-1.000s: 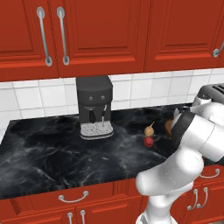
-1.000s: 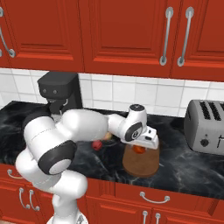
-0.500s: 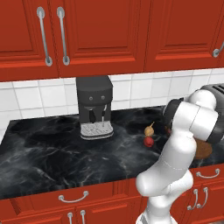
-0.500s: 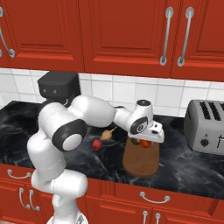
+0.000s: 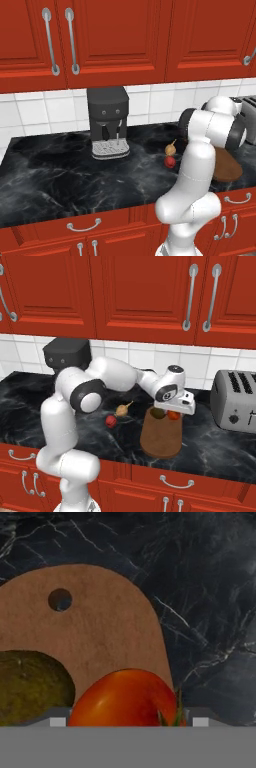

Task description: Place the avocado, onion, tomato, and bell pepper on the cutting board.

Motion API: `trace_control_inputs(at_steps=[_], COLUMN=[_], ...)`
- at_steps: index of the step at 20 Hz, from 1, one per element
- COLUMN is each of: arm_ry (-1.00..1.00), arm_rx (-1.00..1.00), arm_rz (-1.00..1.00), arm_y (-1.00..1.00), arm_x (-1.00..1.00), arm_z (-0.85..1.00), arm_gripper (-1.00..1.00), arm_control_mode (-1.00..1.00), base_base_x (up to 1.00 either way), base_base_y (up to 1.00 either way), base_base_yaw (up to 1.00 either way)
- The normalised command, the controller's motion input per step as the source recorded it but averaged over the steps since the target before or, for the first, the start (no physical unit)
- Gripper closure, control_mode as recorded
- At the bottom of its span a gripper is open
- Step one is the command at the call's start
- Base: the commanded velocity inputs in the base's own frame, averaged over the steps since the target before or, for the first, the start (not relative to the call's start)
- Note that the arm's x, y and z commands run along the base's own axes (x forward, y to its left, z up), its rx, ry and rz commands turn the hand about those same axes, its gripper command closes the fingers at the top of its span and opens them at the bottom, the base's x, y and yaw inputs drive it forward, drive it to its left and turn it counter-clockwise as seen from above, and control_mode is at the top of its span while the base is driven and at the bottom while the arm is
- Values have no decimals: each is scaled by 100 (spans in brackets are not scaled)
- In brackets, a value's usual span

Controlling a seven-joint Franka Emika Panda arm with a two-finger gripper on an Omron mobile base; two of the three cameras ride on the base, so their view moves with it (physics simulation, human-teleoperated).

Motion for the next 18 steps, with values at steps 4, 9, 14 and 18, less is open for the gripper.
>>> trace_control_inputs(at_steps=[4,9,14,18], arm_ry=[4,5,6,5], arm_rx=[10,11,9,10], arm_rz=[0,0,0,0], arm_y=[-7,-1,2,26], arm_x=[7,0,0,-8], arm_z=[-27,-53,-52,-46], arm_gripper=[100,100,100,100], arm_control_mode=[-100,-100,-100,-100], base_base_x=[0,0,0,0], base_base_y=[0,0,0,0], base_base_yaw=[0,0,0,0])
